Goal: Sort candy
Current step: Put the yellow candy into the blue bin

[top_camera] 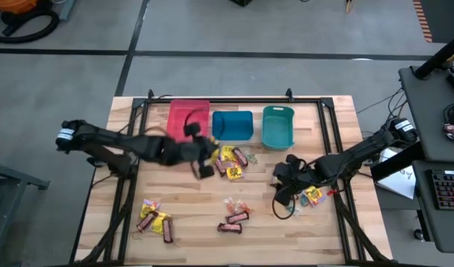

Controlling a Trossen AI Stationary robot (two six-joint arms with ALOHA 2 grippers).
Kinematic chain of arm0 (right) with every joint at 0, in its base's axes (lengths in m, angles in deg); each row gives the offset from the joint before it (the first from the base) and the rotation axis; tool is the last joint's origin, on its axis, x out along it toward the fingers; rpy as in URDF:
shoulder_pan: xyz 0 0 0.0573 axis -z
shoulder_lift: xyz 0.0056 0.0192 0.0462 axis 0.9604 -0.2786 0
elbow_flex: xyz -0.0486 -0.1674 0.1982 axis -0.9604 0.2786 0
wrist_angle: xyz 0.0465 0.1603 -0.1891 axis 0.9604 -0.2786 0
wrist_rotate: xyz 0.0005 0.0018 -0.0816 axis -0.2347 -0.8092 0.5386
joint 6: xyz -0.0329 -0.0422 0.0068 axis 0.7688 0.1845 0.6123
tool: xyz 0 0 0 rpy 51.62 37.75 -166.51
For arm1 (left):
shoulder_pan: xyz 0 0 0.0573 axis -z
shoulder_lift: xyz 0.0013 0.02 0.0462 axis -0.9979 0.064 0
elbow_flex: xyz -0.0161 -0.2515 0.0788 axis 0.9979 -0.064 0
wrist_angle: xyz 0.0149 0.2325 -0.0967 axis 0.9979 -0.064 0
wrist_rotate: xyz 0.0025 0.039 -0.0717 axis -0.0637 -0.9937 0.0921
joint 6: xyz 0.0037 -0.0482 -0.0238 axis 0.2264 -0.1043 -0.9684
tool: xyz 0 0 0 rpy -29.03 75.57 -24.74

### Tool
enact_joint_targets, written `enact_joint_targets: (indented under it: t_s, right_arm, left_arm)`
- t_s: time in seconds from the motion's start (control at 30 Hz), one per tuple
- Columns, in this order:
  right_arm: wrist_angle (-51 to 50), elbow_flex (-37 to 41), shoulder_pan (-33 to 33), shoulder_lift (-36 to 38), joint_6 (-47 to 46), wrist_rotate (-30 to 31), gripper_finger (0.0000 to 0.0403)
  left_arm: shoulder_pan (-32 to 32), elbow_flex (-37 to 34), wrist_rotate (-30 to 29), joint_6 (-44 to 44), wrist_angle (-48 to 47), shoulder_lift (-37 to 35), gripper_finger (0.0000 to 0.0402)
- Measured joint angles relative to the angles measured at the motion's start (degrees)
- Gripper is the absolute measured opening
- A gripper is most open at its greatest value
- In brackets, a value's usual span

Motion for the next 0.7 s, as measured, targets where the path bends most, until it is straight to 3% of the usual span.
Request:
enact_joint_targets:
  t_s: [0.2,0.33,0.53,0.7]
  right_arm:
    - [3.16,0.0,0.0,2.47,4.0,4.55,0.0192]
    - [4.05,0.0,0.0,4.03,5.23,7.2,0.0192]
    - [4.54,0.0,0.0,4.51,5.78,8.35,0.0192]
    - [4.62,0.0,0.0,4.6,5.74,8.34,0.0192]
  left_arm:
    - [-13.02,-1.49,8.74,7.15,12.54,5.17,0.0]
    - [-19.34,-1.64,10.38,7.52,18.43,10.42,0.0]
    - [-24.31,-1.7,10.78,6.95,24.82,17.96,0.0]
    - [-25.82,-1.5,10.93,4.97,24.32,21.29,0.0]
